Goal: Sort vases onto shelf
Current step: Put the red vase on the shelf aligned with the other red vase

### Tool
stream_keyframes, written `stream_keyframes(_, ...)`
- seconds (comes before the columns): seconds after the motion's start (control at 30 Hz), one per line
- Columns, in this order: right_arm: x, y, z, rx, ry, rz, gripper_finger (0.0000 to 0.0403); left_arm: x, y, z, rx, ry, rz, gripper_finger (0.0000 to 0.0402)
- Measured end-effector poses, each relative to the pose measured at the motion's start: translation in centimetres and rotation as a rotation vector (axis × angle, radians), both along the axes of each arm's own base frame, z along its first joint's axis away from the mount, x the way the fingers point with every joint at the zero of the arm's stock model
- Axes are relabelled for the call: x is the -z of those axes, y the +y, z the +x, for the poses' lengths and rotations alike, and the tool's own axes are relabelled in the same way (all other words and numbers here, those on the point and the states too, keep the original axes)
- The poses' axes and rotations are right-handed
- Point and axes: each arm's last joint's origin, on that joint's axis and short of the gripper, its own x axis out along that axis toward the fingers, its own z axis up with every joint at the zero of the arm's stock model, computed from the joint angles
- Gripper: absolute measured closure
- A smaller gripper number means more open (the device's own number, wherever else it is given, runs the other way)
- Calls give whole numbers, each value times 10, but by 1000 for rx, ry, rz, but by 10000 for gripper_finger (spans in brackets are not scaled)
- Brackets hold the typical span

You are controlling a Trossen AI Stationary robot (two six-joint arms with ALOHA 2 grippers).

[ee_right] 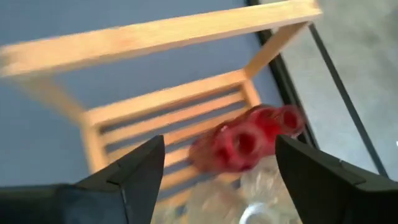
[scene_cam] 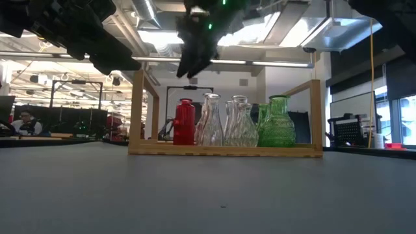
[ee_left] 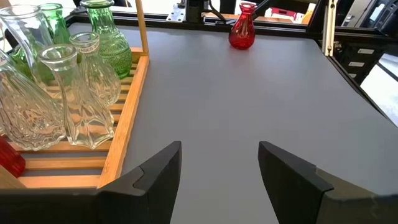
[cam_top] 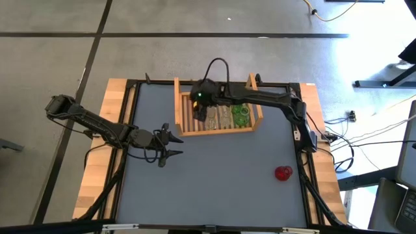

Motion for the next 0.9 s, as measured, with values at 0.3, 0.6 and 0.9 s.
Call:
stream_keyframes(0.3, -36, 62, -32, -63, 94, 70, 131, 0, 0, 0, 0, 3, -7, 195)
stream_keyframes(0.6, -60, 121, -82, 3, 248, 110, 132, 0, 0, 0, -11, 1, -25, 195)
stream_keyframes(0.9, -83, 151, -132, 166, 267, 96, 132, 0, 0, 0, -24, 1, -55, 195)
